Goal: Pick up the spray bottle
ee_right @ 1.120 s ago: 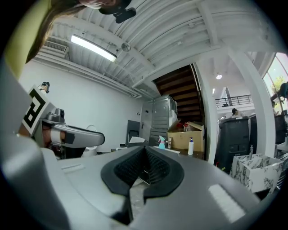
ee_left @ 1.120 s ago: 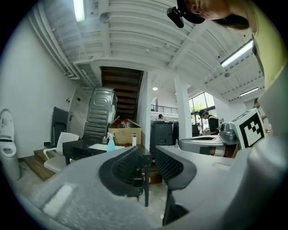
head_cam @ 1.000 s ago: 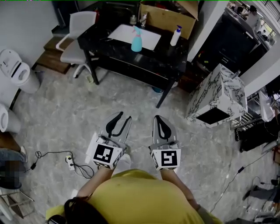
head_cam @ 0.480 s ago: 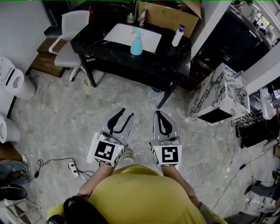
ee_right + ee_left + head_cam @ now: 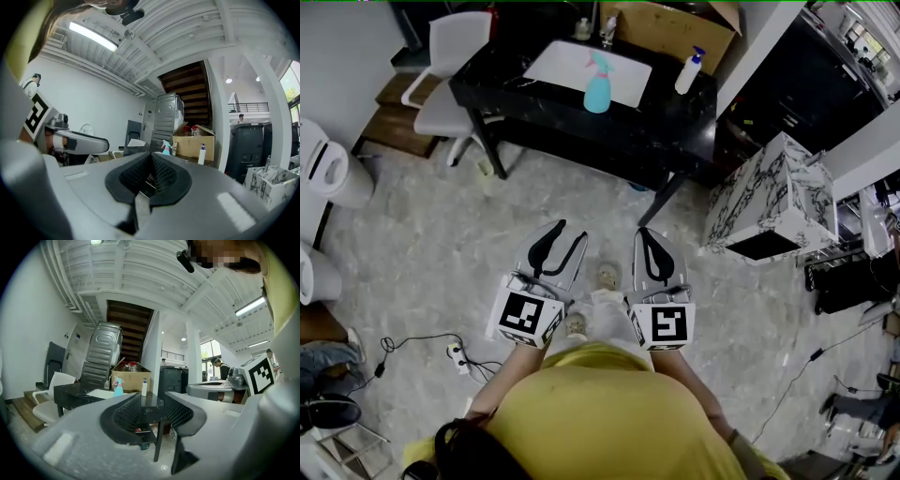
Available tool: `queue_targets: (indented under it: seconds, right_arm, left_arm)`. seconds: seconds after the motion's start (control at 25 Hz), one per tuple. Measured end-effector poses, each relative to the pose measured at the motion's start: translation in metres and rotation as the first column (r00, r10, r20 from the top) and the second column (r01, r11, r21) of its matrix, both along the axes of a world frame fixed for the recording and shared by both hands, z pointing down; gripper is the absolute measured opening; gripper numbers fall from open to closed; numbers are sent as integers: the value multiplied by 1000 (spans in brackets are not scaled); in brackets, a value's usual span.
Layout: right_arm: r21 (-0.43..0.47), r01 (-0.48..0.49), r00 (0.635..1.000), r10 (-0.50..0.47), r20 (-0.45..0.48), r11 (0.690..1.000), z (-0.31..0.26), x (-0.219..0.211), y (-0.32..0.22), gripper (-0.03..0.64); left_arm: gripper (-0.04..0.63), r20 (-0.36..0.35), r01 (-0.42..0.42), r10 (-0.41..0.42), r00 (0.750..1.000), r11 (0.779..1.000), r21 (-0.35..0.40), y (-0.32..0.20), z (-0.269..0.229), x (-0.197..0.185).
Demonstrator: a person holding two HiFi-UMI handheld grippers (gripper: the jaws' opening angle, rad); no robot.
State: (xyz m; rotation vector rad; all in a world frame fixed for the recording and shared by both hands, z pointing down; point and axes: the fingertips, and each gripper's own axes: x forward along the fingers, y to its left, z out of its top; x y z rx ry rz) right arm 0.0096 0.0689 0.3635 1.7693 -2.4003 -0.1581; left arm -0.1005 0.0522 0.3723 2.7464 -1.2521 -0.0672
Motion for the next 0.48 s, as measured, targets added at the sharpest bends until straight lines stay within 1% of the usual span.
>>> queue_targets:
  seconds: [0.28, 0.48]
  right_arm:
    - [29, 24, 1000, -24, 5, 999, 2, 5, -36, 0]
    - [52, 55, 998, -55, 8, 997, 4, 11, -86, 0]
  left_arm:
    - [158, 1, 1, -2, 1000, 1000, 17, -29, 5, 9]
    - [168, 7, 18, -18, 1000, 999, 35, -73, 8, 19]
